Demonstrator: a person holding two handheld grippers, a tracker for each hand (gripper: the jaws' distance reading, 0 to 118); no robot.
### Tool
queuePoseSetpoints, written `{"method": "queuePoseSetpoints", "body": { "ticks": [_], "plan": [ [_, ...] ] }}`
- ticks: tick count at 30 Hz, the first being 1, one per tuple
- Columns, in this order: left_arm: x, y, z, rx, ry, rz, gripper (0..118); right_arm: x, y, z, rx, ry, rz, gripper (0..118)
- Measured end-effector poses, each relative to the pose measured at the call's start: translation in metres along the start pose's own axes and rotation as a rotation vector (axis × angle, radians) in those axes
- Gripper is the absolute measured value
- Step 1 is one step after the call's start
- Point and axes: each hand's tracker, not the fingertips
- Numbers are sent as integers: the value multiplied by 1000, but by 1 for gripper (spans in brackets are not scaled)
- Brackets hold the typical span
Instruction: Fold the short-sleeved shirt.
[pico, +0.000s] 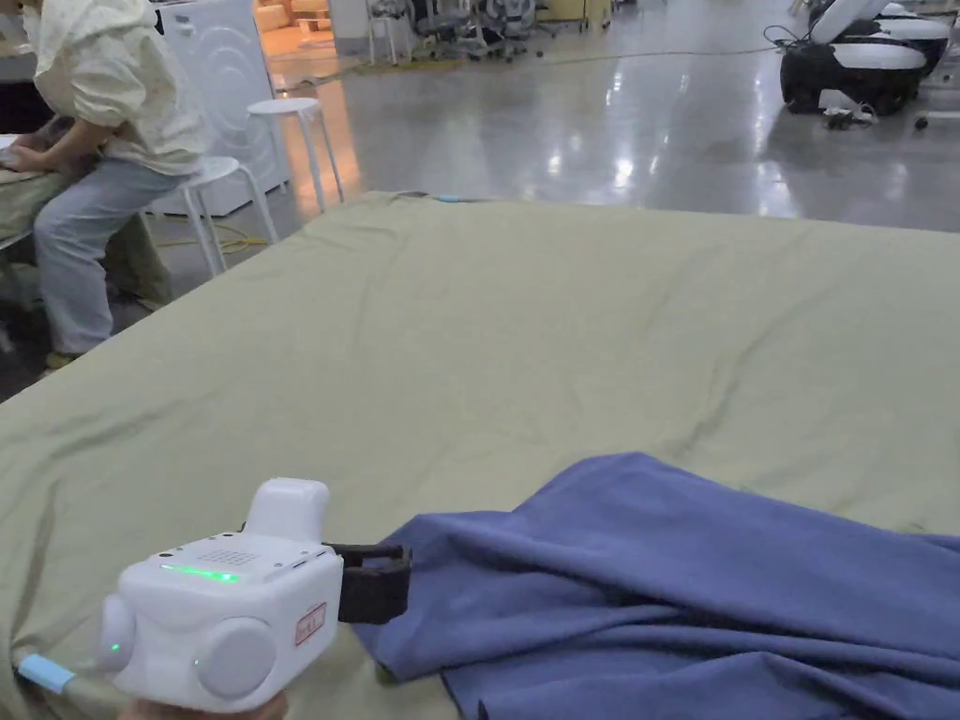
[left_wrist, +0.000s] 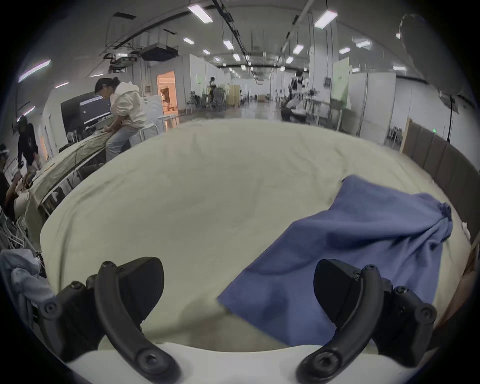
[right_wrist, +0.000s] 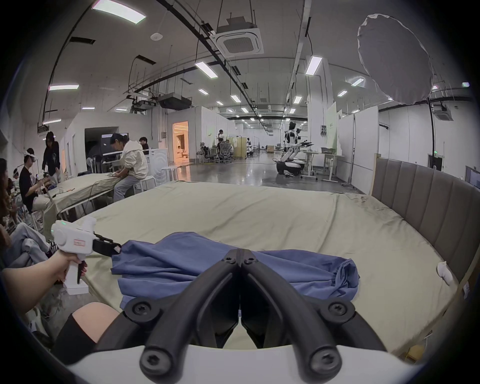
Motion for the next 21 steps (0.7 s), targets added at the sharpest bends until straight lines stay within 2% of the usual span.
{"method": "queuePoseSetpoints", "body": {
  "ticks": [2,3,4,5,6,7,8,9,11,12,13,14,17,19,20,21],
  "plan": [
    [4,0,-17,-34,-8,13,118,0,0,-4,-11,6,-6,3],
    [3,-2,-24,-81,-31,34,114,0,0,-5,-14,8,-6,3],
    [7,-5,-28,-107,-66,71,91,-1,0,-6,-16,9,-3,3],
    [15,-9,-24,-69,6,62,80,-1,0,-6,-16,9,0,3],
    [26,-11,-14,-7,22,1,69,0,-1,-7,-15,9,3,3],
    [32,-13,-11,-21,-11,-82,49,1,-2,-9,-18,11,1,3],
    [37,-14,-5,3,-27,-84,10,3,-2,-11,-22,11,-5,3],
    [42,-15,2,28,-5,-77,3,5,-3,-12,-27,17,-16,3],
    [39,-13,15,18,-176,1,3,13,-4,-15,-42,32,-45,3],
    [44,-13,23,18,-193,28,3,19,-4,-16,-49,36,-68,3],
    [51,-13,36,49,-162,5,3,27,-4,-15,-48,36,-78,3],
    [56,-12,49,101,-189,-21,3,36,-4,-15,-49,31,-79,3],
    [56,-5,84,193,-238,28,3,74,-4,-15,-68,-64,-38,3],
    [58,1,102,230,-253,50,3,111,-5,-25,-136,-77,-19,3],
    [58,3,107,233,-250,49,3,131,-8,-31,-175,-75,-26,7],
    [58,6,112,246,-250,56,3,154,-13,-39,-165,-124,-64,18]
  ]
}}
